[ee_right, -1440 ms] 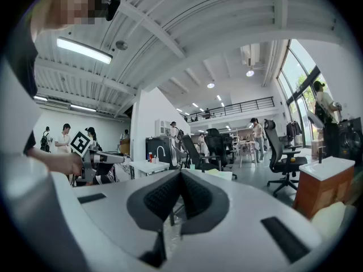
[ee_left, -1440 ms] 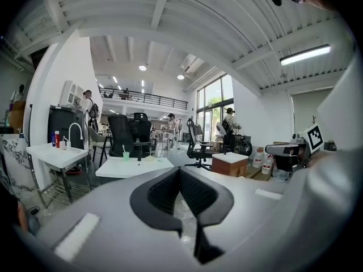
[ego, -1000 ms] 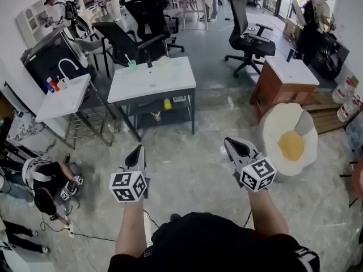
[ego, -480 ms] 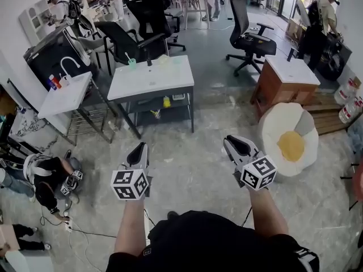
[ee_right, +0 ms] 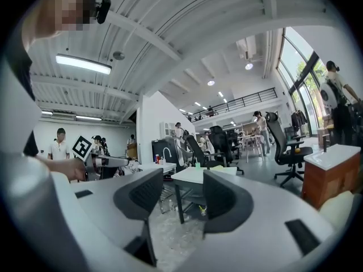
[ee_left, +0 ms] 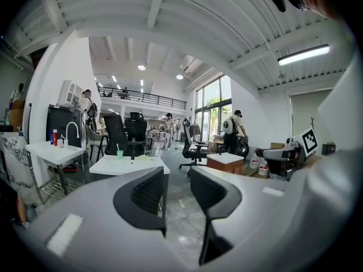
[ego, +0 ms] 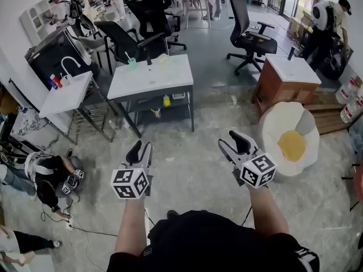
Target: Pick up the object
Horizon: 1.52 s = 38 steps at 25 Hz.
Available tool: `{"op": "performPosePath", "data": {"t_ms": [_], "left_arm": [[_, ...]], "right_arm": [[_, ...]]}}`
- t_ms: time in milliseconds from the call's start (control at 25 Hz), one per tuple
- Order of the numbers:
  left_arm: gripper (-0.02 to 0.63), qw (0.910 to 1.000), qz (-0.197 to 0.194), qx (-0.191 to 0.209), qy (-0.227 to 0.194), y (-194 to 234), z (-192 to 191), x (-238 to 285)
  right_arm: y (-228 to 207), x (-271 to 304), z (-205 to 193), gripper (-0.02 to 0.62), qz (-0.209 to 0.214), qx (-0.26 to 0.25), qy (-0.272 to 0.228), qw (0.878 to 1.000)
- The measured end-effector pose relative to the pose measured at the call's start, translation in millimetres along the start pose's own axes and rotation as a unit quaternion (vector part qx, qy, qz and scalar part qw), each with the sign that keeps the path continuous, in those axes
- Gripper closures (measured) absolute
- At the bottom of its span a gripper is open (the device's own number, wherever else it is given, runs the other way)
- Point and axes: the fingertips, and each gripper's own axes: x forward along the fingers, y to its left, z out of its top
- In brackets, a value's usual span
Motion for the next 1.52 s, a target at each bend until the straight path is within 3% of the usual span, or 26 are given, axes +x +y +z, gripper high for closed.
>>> {"op": "performPosePath", "data": {"t_ms": [560,1160,1520], "left_arm": [[0.288,0.9999,0.003,-0.009,0.011,-12.3,-4.8,8.6],[0.265,0.9995,-0.010,-0.006,0.029,-17.7,-15.9,45.9],[0.265,0.9990,-0.024,-0.012,0.036,17.8,-21.9,121.0]], "right_arm": [[-16.1,-13.9,-9.6,0.284,-0.009,0.016,0.008,1.000],[-42.5,-10.3,-29.0,0.281,-0.008,0.030,0.031,0.999],[-92.4,41.3,-37.8,0.282,-0.037,0.033,0.047,0.998]]}}
